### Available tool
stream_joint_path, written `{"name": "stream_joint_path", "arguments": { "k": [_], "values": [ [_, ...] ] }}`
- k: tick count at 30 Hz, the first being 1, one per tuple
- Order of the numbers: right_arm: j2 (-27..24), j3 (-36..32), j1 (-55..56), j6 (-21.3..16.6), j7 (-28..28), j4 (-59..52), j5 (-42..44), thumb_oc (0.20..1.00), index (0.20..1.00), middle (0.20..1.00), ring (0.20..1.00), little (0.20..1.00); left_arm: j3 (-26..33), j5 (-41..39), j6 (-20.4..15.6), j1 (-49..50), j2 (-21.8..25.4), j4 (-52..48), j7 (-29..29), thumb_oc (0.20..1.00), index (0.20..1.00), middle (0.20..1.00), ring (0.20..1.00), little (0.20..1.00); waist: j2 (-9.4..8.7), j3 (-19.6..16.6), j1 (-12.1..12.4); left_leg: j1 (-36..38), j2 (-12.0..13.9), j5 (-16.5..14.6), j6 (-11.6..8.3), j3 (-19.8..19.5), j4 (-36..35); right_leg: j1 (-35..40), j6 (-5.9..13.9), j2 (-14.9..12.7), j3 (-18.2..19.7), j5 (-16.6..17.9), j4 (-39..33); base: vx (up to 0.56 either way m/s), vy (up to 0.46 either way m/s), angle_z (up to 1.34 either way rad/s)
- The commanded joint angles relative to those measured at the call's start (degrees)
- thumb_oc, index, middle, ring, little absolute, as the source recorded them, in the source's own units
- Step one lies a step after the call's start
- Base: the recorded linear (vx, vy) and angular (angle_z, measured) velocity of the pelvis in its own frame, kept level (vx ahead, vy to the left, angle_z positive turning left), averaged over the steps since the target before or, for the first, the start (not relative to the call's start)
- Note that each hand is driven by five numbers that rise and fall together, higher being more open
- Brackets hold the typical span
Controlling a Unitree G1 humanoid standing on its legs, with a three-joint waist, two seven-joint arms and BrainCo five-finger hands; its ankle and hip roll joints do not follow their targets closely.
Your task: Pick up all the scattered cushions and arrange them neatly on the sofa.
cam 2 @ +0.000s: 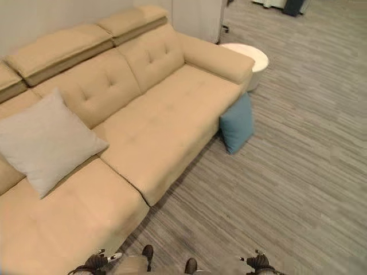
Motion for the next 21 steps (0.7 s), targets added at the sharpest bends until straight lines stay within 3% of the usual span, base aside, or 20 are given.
{"name": "stream_joint_path", "arguments": {
  "k": [1,4,8,10,11,12,13,15,18,21],
  "values": [
    [0.46,0.36,-2.09,-0.06,-0.09,0.60,0.03,1.000,1.000,1.000,1.000,1.000,0.85,1.69,-1.27,-3.10,1.34,1.00,1.04,1.000,1.000,1.000,1.000,1.000,-1.60,0.52,2.03,3.74,-4.30,-6.82,5.11,2.53,-0.94,-2.46,8.63,0.82,3.94,3.92,2.23,0.12,0.055,-0.38],
    [0.55,0.12,-1.82,0.12,0.15,0.99,0.10,1.000,1.000,1.000,1.000,1.000,0.24,2.57,-1.09,-2.70,1.22,0.92,0.79,1.000,1.000,1.000,1.000,1.000,-1.27,0.27,2.14,5.37,-4.47,-6.58,5.80,2.55,-2.42,-2.80,8.87,0.92,5.65,3.70,3.82,0.09,0.093,-0.93],
    [0.84,0.52,-2.03,0.36,0.31,0.74,-0.38,1.000,1.000,1.000,1.000,1.000,-0.33,2.83,-1.04,-2.76,2.07,-0.76,0.77,1.000,1.000,1.000,1.000,1.000,-0.69,1.50,2.53,6.80,-3.68,-6.27,7.15,4.04,-3.56,-7.02,9.76,1.48,5.09,2.20,12.89,0.03,0.082,-0.72],
    [1.00,0.86,-2.05,0.36,0.23,0.66,-0.86,1.000,1.000,1.000,1.000,1.000,-0.18,3.06,-1.06,-2.61,2.41,-0.53,0.76,1.000,1.000,1.000,1.000,1.000,-0.63,1.82,2.64,8.06,-2.77,-6.40,7.34,5.54,-4.77,-8.53,10.28,0.66,1.77,2.34,14.51,0.05,0.007,-1.02],
    [0.97,0.95,-1.86,0.32,0.19,0.58,-1.29,1.000,1.000,1.000,1.000,1.000,0.28,2.91,-1.08,-2.20,2.51,-0.37,0.83,1.000,1.000,1.000,1.000,1.000,-0.73,1.71,3.01,8.99,-2.27,-6.54,7.23,6.34,-5.71,-8.57,10.03,-0.42,-1.25,2.67,13.31,0.11,-0.075,-0.93],
    [0.98,1.16,-1.80,0.36,0.06,0.13,-1.85,1.000,1.000,1.000,1.000,1.000,1.11,2.67,-1.08,-1.84,2.85,-0.37,0.92,1.000,1.000,1.000,1.000,1.000,-0.97,1.42,3.48,10.40,-1.31,-6.68,6.82,8.06,-7.75,-8.94,9.31,-1.90,-6.78,4.12,10.32,0.15,-0.101,-0.91],
    [0.95,1.30,-1.96,0.38,-0.06,-0.04,-1.89,1.000,1.000,1.000,1.000,1.000,1.25,2.69,-1.12,-1.85,3.08,-0.32,0.98,1.000,1.000,1.000,1.000,1.000,-0.91,1.33,3.50,10.96,-1.00,-6.70,6.74,8.43,-8.42,-9.24,9.15,-2.17,-8.34,4.70,9.37,0.11,-0.090,-0.90],
    [1.04,1.44,-2.11,0.36,-0.21,-0.28,-1.88,1.000,1.000,1.000,1.000,1.000,1.33,2.65,-1.16,-1.88,3.22,-0.20,1.00,1.000,1.000,1.000,1.000,1.000,-0.81,1.37,3.24,11.78,-0.63,-6.80,6.61,8.75,-8.99,-9.93,9.08,-2.23,-9.68,5.54,8.71,0.12,-0.069,-1.06],
    [1.20,1.34,-1.71,0.46,0.36,-0.31,-1.40,1.000,1.000,1.000,1.000,1.000,1.35,3.36,-0.91,-1.78,3.27,1.01,0.87,1.000,1.000,1.000,1.000,1.000,-0.87,0.78,1.77,13.13,0.12,-7.92,5.98,8.32,-7.32,-9.17,8.29,-1.56,-8.02,4.75,7.63,0.23,-0.104,-0.03],
    [1.13,0.73,-1.39,0.48,0.44,-0.06,-0.17,1.000,1.000,1.000,1.000,1.000,0.55,3.64,-0.62,-2.18,2.62,1.42,0.58,1.000,1.000,1.000,1.000,1.000,-0.82,0.57,0.86,12.37,1.43,-7.30,3.76,8.87,-0.78,-7.18,7.16,-1.10,-8.67,3.88,6.66,0.20,-0.160,0.25]
  ]
}}
